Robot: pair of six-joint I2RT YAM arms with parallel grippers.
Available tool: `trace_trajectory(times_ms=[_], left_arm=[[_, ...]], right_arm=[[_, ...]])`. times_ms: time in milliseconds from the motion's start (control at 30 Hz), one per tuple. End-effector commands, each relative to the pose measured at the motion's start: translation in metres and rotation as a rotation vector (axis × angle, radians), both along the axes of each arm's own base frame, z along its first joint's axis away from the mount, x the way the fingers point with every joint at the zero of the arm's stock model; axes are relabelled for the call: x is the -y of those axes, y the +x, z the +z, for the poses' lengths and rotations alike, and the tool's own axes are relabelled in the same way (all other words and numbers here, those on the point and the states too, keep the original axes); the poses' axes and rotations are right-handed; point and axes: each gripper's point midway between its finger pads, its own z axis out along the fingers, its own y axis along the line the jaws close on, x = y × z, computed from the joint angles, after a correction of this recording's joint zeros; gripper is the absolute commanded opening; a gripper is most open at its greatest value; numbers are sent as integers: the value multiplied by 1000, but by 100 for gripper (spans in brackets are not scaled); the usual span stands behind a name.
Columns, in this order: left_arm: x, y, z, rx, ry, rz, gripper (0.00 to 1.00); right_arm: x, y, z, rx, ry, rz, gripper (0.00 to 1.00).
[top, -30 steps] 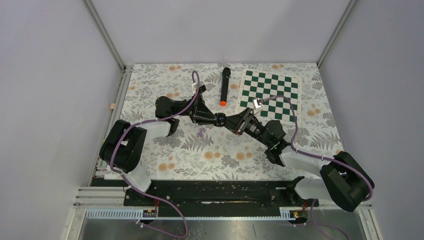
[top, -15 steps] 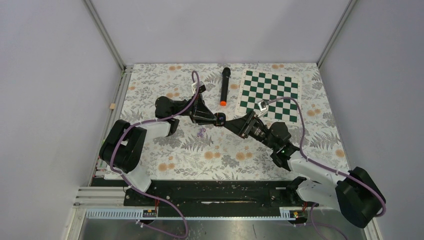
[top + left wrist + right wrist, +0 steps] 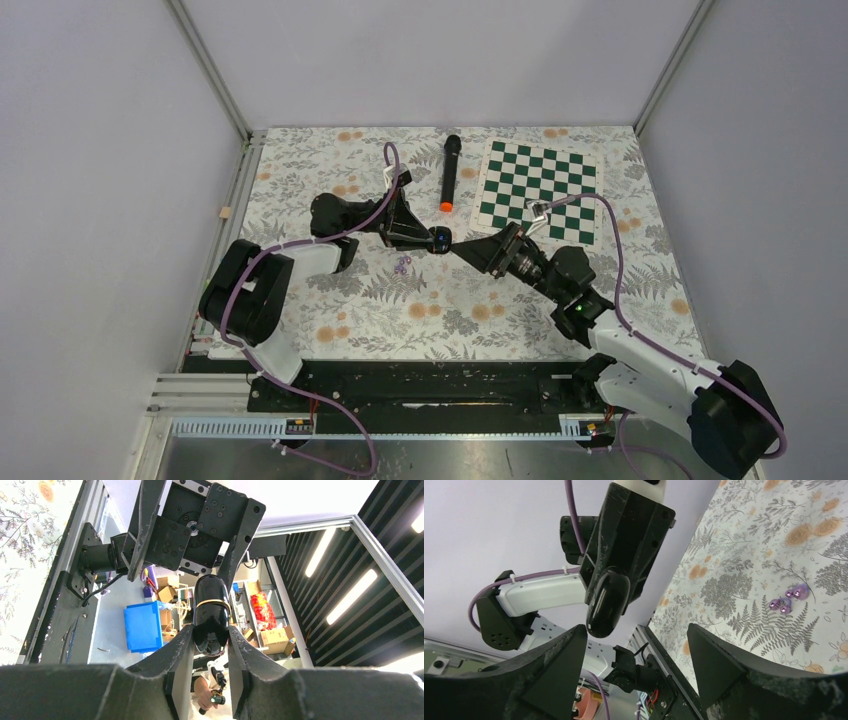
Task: Insert the wireless bluetooth earbuds into the charging case
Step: Close the charging case, then pass from the left arm to the right
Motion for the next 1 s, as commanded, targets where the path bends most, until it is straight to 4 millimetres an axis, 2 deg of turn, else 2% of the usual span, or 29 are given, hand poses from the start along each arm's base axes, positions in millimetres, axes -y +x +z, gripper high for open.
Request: trace_trajectory(times_ms=[0, 100, 300, 567, 733, 833, 867, 933, 967], left_arm=[[-1, -5, 13, 118, -49, 5, 0], [-1, -4, 12, 113, -47, 5, 0], [-1, -6, 15, 121, -52, 6, 0], [-2, -7, 12, 115, -46, 3, 0], [-2, -7, 13, 118, -47, 3, 0], [-1, -6, 14, 119, -49, 3, 0], [-1, -6, 14, 117, -48, 4, 1], [-1, -5, 16, 124, -53, 7, 12], [-1, -5, 17, 127, -55, 8, 13]], right_arm=[[-3, 2, 40, 87, 95, 20, 82], [-10, 0, 50, 100, 131, 69, 84], [-18, 7, 49, 83, 125, 83, 82], [-22, 14, 53, 63, 151, 76, 62], [-22, 17, 49, 41, 153, 68, 46], [-24, 17, 47, 31, 141, 77, 27], [-26, 17, 46, 28, 135, 85, 23], [-28, 17, 42, 11, 119, 94, 19], [-28, 17, 40, 4, 112, 96, 18]])
